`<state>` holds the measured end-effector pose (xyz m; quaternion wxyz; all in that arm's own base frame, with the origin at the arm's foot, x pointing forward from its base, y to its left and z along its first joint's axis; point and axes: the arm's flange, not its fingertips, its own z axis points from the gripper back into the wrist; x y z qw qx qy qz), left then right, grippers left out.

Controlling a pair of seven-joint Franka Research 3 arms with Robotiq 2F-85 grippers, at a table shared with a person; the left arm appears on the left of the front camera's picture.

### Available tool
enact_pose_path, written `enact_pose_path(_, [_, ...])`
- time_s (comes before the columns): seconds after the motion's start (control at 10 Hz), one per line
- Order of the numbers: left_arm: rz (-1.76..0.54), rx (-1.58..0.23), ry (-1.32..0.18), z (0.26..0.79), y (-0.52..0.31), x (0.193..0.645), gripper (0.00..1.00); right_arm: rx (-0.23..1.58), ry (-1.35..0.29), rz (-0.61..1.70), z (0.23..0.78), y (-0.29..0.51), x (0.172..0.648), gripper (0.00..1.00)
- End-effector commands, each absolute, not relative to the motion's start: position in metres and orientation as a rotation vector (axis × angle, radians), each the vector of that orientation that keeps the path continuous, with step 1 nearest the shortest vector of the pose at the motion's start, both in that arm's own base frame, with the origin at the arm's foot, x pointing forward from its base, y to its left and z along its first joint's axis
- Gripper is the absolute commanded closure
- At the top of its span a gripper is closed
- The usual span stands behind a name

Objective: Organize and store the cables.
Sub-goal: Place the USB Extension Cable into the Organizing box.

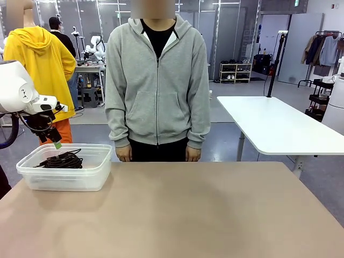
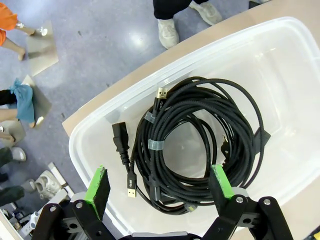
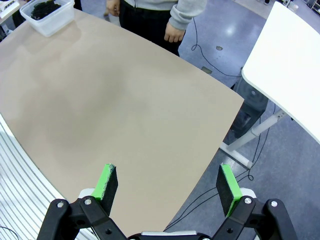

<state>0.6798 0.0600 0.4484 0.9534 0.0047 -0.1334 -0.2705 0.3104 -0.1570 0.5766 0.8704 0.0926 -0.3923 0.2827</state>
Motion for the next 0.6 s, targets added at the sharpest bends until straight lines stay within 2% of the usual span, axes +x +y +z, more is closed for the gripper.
enact_pose_path(0.0, [-0.549, 0.012, -0.269, 0.4473, 0.0612, 0.6797, 0.00, 0.195, -0.814, 0.595, 0.5767, -0.1572, 0.3100, 0.00])
enact_pose_path(0.5, [-0.549, 0.012, -0.269, 0.4473, 0.0612, 0.6797, 0.00, 0.195, -0.814, 0.595, 0.5767, -0.1572, 0.3100, 0.00])
